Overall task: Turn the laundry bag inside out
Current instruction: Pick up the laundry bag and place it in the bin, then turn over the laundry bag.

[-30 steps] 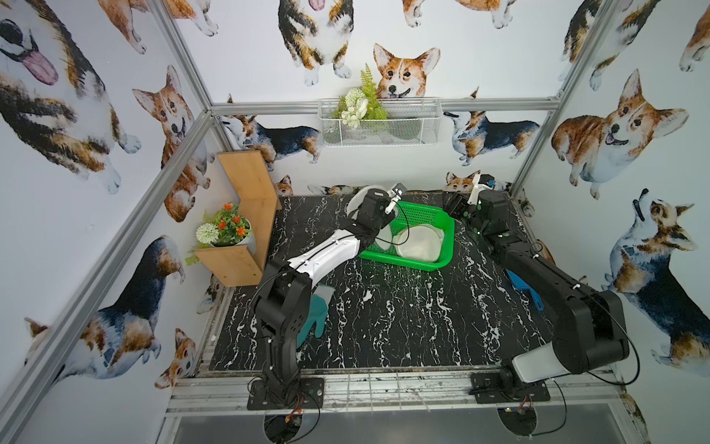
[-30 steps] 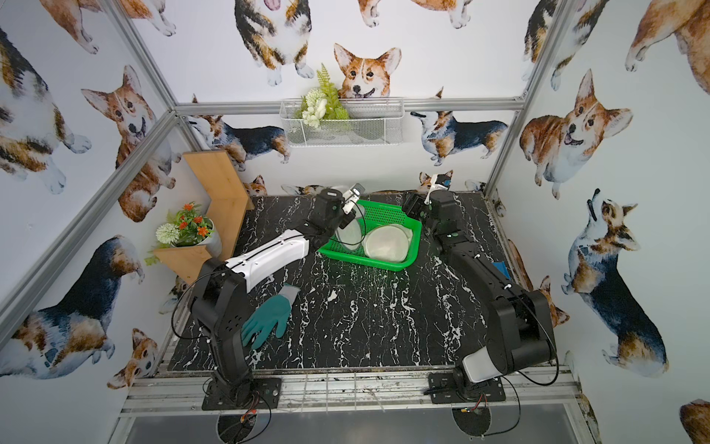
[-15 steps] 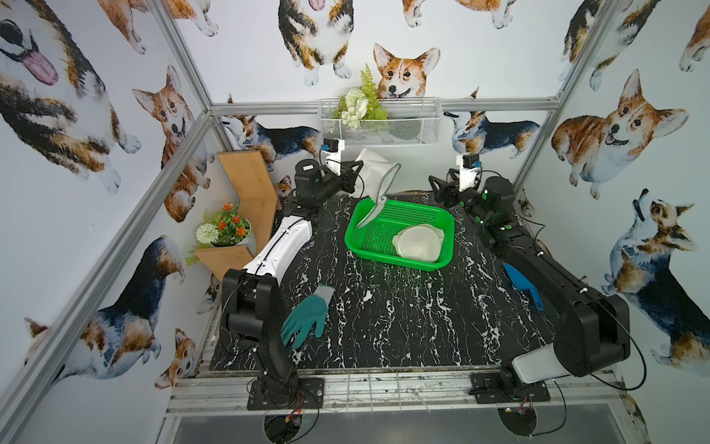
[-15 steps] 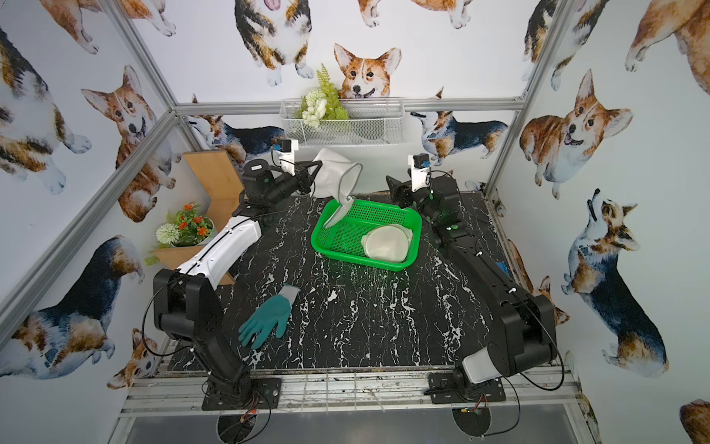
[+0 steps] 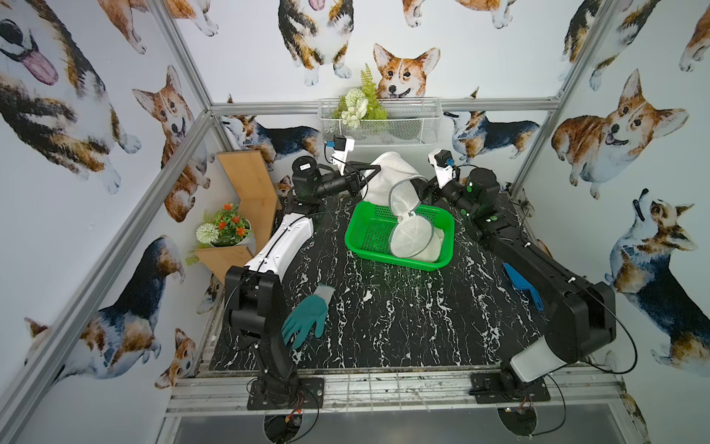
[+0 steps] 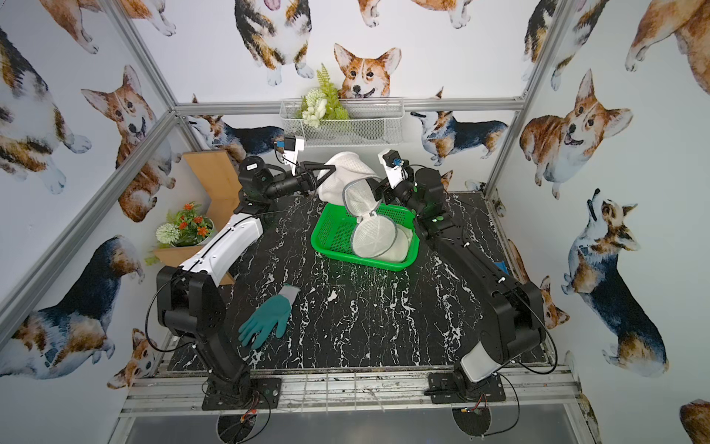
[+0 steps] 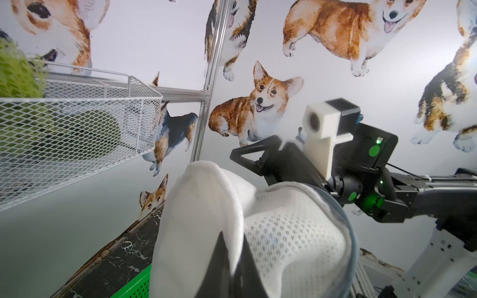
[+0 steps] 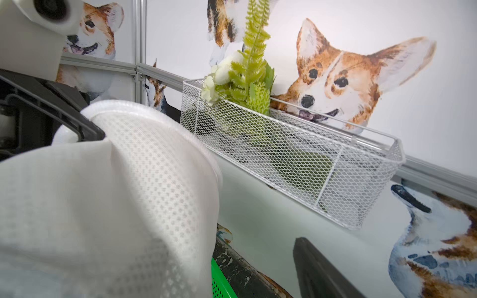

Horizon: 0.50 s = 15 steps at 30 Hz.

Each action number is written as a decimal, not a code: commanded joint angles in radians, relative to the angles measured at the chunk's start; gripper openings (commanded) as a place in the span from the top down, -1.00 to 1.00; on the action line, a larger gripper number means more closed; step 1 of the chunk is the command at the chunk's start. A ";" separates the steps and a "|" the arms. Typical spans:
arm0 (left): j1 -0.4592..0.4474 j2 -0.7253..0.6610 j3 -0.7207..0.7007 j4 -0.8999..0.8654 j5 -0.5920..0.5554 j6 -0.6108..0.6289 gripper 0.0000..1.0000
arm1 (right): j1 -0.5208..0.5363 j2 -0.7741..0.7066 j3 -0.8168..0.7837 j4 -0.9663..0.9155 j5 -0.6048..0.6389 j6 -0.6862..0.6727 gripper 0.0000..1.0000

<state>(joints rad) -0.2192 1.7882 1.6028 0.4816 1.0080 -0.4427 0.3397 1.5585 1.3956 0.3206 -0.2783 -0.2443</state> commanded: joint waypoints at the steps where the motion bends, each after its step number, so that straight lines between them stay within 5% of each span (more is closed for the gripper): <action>1: -0.006 -0.015 0.045 -0.233 0.082 0.237 1.00 | 0.008 -0.007 0.024 -0.047 -0.123 -0.067 -0.60; 15: -0.008 -0.058 0.149 -0.851 0.248 1.003 1.00 | 0.056 -0.058 -0.031 -0.138 -0.235 -0.198 -0.27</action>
<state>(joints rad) -0.2253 1.7378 1.7370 -0.1936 1.1843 0.3340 0.3935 1.5108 1.3655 0.2092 -0.4702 -0.4011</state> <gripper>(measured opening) 0.084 0.634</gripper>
